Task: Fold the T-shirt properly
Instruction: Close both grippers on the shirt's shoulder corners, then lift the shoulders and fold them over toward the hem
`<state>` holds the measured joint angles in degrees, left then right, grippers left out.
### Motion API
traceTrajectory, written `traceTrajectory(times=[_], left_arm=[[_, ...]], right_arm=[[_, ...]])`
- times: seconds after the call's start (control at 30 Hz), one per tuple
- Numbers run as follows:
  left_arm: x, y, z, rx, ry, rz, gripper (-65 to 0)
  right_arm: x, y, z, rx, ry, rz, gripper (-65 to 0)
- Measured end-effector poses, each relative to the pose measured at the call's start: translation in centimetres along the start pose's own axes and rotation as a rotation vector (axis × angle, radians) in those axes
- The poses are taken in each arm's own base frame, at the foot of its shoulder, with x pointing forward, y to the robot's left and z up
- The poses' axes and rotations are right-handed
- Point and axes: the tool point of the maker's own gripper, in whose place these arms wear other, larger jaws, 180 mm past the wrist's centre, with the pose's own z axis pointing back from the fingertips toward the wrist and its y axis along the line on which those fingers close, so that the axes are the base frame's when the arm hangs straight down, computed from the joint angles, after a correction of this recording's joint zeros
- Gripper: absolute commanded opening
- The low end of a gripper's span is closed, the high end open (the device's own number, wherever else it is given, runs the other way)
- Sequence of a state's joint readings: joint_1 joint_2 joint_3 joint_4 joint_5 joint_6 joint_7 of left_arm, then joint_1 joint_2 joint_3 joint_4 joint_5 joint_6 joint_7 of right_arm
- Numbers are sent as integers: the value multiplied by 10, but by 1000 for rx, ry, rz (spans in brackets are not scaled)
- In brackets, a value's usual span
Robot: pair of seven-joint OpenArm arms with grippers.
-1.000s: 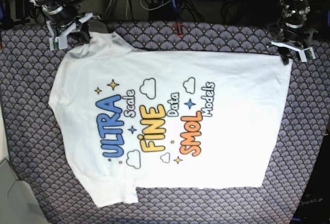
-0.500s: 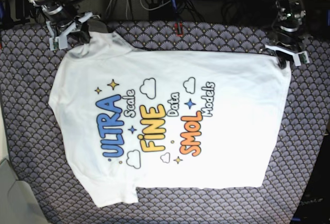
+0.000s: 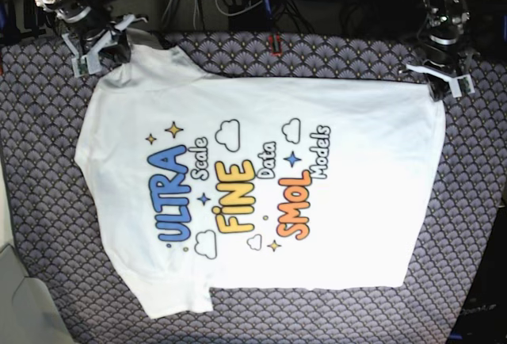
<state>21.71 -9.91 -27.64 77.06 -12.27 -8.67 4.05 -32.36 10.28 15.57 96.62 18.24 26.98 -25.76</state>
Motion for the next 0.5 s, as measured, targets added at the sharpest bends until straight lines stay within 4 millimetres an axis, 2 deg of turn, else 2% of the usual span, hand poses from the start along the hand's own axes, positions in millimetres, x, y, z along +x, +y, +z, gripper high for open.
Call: traceTrajectory(times=[0.2,0.27,0.33,0.43,0.5], left_arm=[[-1,0,7,0,36,-22,-645],[0,-3,7,-6,77,-28,-645],[3,-6,9,-13,121,-44,-645],[27,-12,12,-31,83,-73,-645],[49,-15,10,-43,32,-87,-645]], right_arm=[[5,-15,5,-5,26,88,-650],[13,-22,6,-17,15,101,-650],[31,-28,8,-41,-29,111,-650],[47,-26,12,-60,-75,104,-650],[47,-19,14,-60,-70,103,-650]])
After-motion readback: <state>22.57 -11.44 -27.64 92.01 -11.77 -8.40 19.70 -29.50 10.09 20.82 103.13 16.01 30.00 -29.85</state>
